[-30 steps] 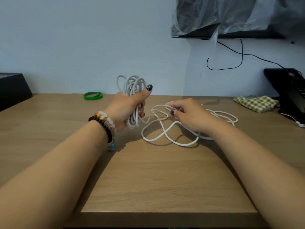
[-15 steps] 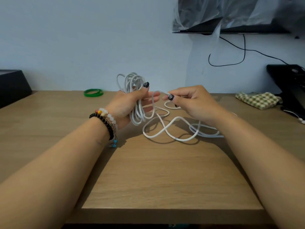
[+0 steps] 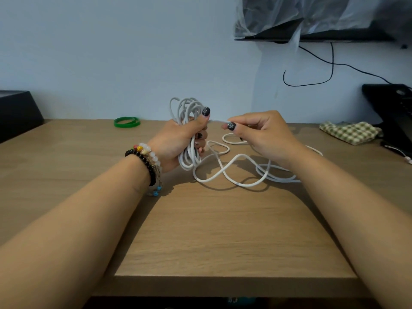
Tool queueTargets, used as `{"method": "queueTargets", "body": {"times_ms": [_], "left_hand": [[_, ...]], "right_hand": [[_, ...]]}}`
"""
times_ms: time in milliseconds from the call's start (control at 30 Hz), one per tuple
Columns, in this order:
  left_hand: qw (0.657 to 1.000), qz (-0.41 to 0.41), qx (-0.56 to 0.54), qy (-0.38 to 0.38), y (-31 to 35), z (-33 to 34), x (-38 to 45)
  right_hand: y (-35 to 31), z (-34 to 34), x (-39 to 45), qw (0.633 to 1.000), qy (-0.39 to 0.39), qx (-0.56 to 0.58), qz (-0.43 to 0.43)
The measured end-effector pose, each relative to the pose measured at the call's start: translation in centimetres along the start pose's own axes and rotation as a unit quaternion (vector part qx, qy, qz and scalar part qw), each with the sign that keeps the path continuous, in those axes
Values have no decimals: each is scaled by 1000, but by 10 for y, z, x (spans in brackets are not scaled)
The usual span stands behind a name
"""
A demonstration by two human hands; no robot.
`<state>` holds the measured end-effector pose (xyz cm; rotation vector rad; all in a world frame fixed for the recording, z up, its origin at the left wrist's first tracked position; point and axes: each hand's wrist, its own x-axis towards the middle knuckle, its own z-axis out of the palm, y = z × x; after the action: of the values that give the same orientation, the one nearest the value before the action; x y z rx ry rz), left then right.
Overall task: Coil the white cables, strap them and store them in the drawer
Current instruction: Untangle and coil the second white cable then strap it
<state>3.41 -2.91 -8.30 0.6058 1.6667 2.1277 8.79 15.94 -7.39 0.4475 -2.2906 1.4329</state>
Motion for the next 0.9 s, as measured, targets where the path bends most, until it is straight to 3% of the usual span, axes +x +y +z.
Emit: {"method": "queueTargets", "body": {"times_ms": [133,233,367,433,533,667,733,900], "left_hand": [[990,-1,143,-8,-2,-2,-2],[938,11,345,33,-3,2,-1],[894,34,437,92,-3,0,3],[903,38,409,125,-2,-4,4],[941,44,257,215,-1,-14,8],[945,30,66,320,3,-29,15],[950,25,38,309,4,-32,15],[985,52,18,163,3,-17,6]], "right_hand": [[2,0,2,999,24,-13,-31],[2,4,2,999,15,-36,-32],[1,8,2,998,6,-64,-16],[1,7,2,998,12,-65,-3],[3,4,4,997,35,-59,24],[0,0,6,995,57,-71,32],[1,0,6,995,63,-76,35],[2,1,3,994,93,-56,23]]}}
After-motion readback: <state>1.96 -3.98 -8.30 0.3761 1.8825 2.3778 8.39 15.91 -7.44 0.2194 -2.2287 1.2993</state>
